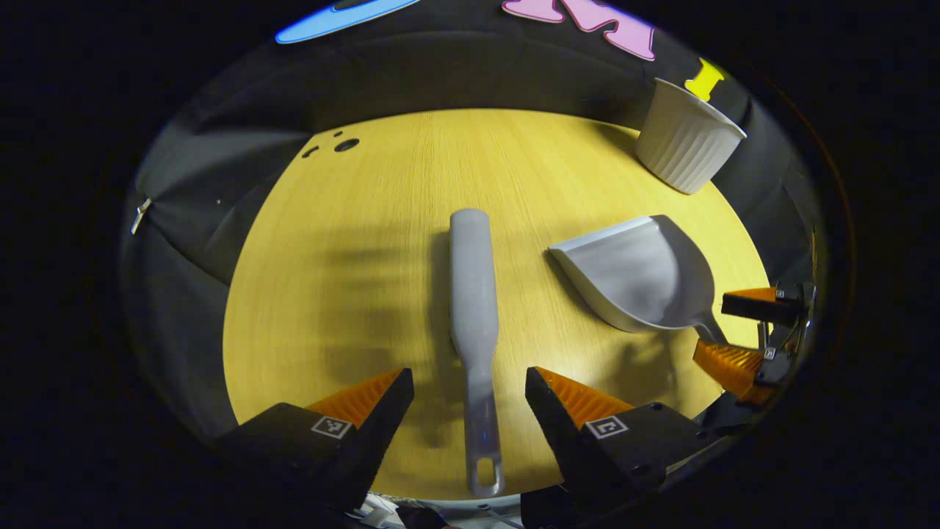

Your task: Pick up the small broom and dustpan from the desktop, sweep the trash into the dustpan with the broom, and then empty the trash into the garbage bin.

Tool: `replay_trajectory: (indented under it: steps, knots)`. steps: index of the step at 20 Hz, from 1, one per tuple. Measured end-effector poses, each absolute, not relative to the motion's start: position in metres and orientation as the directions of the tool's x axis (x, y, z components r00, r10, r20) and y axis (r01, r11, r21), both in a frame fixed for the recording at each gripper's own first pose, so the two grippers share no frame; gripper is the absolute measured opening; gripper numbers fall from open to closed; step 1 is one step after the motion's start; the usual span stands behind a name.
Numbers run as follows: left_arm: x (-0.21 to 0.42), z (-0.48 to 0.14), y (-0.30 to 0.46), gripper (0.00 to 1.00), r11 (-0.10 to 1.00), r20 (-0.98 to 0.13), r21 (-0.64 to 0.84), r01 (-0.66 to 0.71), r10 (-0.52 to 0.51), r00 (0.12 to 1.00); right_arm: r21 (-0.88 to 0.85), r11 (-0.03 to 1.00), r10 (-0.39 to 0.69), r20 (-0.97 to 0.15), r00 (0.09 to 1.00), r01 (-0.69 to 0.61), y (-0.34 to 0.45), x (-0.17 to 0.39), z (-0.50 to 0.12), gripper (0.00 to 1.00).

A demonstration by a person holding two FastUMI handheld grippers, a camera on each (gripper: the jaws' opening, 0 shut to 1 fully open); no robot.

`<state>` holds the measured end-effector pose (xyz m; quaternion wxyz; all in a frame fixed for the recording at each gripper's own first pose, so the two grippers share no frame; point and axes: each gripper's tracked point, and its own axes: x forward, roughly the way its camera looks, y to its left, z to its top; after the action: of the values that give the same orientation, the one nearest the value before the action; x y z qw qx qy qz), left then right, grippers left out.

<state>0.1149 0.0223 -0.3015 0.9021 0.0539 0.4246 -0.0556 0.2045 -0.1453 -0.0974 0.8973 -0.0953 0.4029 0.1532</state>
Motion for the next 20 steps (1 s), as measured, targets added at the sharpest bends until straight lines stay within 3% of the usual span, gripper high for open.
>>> replay_trajectory:
  steps: [4,10,15,20]
  knots:
    - [0.102,-0.234,0.010,0.97,0.989,-0.625,0.026,0.144,-0.096,0.774,-0.046,0.943,0.226,-0.639,0.735,-0.330,-0.136,0.215,-0.027,0.99]
    - [0.077,-0.115,0.001,0.96,0.995,-0.314,0.016,0.100,-0.090,0.945,-0.081,0.946,0.264,-0.365,0.893,-0.313,-0.119,0.221,0.085,0.99]
    - [0.038,-0.032,-0.008,0.96,0.995,-0.036,0.075,0.060,-0.058,0.998,-0.128,0.943,0.295,-0.110,0.949,-0.308,-0.105,0.205,0.157,0.99]
    - [-0.001,-0.004,-0.027,0.96,0.994,0.109,0.104,0.032,-0.043,0.993,-0.139,0.946,0.294,-0.010,0.956,-0.292,-0.103,0.178,0.179,0.98]
